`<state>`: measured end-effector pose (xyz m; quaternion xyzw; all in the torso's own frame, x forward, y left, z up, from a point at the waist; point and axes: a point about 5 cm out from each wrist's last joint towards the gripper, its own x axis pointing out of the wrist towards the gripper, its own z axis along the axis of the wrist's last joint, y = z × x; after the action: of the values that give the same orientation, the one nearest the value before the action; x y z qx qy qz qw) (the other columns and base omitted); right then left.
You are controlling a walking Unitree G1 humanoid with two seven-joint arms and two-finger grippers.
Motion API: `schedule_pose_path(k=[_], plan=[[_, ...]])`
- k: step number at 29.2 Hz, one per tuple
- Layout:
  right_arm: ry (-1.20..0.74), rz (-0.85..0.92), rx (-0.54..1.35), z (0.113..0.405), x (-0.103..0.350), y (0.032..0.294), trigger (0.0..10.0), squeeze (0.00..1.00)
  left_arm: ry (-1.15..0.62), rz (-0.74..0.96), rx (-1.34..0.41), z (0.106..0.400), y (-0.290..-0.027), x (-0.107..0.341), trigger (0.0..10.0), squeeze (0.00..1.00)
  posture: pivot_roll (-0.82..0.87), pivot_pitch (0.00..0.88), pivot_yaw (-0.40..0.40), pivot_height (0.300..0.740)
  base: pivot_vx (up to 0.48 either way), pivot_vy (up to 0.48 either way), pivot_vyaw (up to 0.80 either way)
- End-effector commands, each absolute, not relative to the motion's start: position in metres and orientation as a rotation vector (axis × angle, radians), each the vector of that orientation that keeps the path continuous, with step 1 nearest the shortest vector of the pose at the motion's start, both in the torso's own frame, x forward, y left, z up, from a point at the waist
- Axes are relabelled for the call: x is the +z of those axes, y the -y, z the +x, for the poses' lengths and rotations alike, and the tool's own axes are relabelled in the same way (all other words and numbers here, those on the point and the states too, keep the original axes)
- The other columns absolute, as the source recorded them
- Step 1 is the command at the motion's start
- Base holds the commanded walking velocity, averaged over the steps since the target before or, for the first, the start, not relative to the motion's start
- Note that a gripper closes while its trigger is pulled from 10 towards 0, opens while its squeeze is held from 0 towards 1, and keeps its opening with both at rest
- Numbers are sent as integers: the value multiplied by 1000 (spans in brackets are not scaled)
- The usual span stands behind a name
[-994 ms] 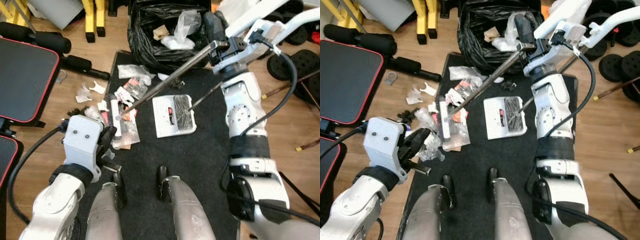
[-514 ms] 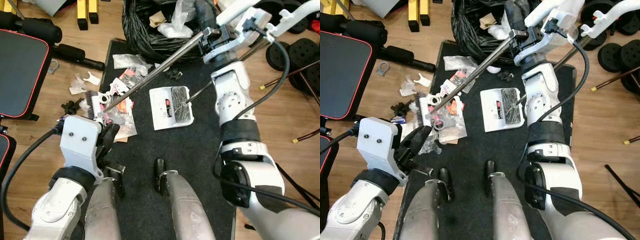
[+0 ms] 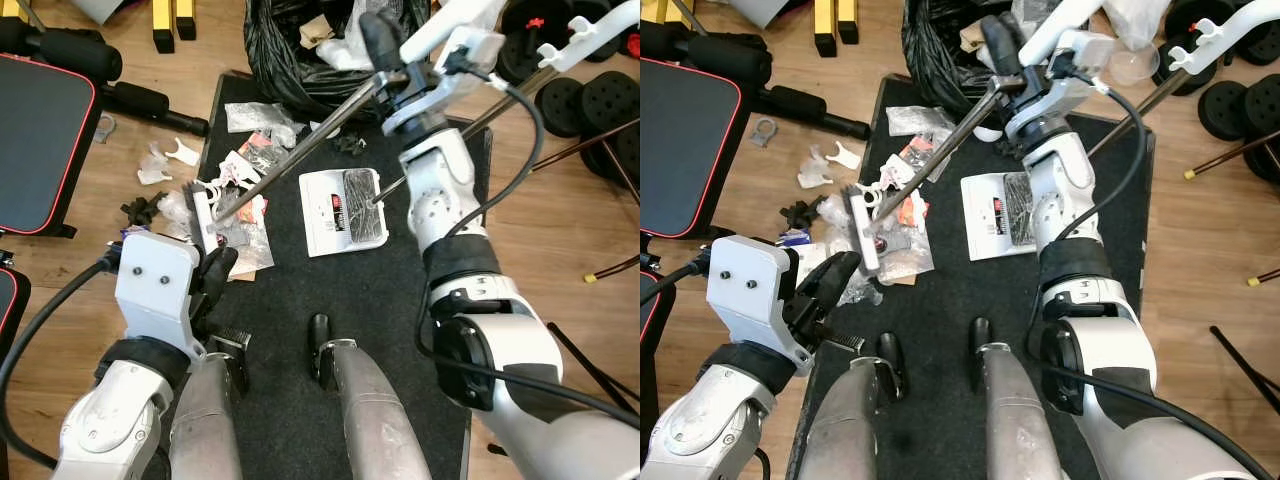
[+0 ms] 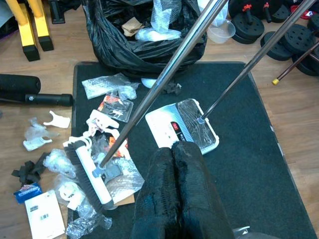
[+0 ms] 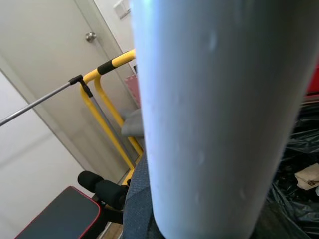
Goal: Sweep floor
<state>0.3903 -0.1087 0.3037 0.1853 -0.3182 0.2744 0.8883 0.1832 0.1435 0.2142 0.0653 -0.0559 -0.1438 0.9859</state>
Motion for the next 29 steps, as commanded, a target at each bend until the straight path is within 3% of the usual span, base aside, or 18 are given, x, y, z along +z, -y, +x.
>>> schedule_pose_path(k=[1,19,29], plan=[[689,386,581,388,303,107,10000,0,84,128,-198,180,-147,211,10000,0,-6,610,-153,740,0,0,0],[640,186,551,391,294,108,10000,0,80,125,-196,179,-146,212,10000,0,-18,613,-162,740,0,0,0],[694,95,501,390,314,119,10000,0,79,126,-192,182,-145,211,10000,0,-33,599,-165,740,0,0,0]])
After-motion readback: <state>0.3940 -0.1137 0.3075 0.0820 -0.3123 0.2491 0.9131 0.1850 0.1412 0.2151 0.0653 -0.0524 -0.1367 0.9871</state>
